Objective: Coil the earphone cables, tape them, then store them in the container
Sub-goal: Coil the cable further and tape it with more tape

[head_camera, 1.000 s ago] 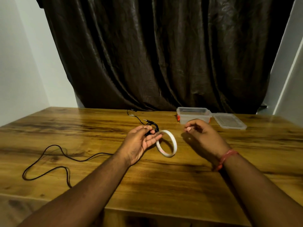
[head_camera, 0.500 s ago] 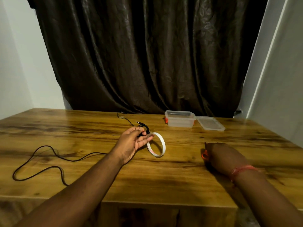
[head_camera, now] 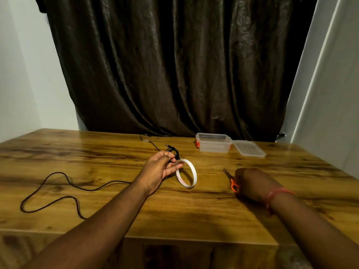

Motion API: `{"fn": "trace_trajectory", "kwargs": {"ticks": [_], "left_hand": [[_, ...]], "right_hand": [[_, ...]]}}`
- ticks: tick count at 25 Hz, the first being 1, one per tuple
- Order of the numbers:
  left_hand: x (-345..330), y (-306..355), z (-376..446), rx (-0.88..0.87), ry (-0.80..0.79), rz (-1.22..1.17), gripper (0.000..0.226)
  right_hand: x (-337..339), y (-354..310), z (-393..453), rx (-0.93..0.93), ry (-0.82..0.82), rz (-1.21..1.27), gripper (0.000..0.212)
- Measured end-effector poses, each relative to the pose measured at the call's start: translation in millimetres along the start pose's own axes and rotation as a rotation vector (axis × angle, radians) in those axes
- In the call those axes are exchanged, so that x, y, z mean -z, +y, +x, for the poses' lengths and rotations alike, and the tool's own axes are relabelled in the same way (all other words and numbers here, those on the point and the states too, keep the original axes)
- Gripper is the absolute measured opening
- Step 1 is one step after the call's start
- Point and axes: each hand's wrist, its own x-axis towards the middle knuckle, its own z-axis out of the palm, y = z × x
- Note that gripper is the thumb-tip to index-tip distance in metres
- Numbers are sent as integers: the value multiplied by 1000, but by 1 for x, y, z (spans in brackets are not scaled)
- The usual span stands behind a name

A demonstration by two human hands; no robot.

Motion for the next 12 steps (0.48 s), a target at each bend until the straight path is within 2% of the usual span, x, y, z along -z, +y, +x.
{"fn": "trace_trajectory", "kwargs": {"ticks": [3, 8, 12], "left_hand": [[0, -1, 0, 0, -3, 13, 16], [-1, -2, 1, -6, -4, 13, 18], [-1, -2, 1, -1, -12, 9, 18]], "right_hand": [[3, -1, 3, 4, -39, 86, 19], [-2, -4, 5, 108, -60, 75, 30], [1, -9, 9, 141, -51, 26, 20]]}}
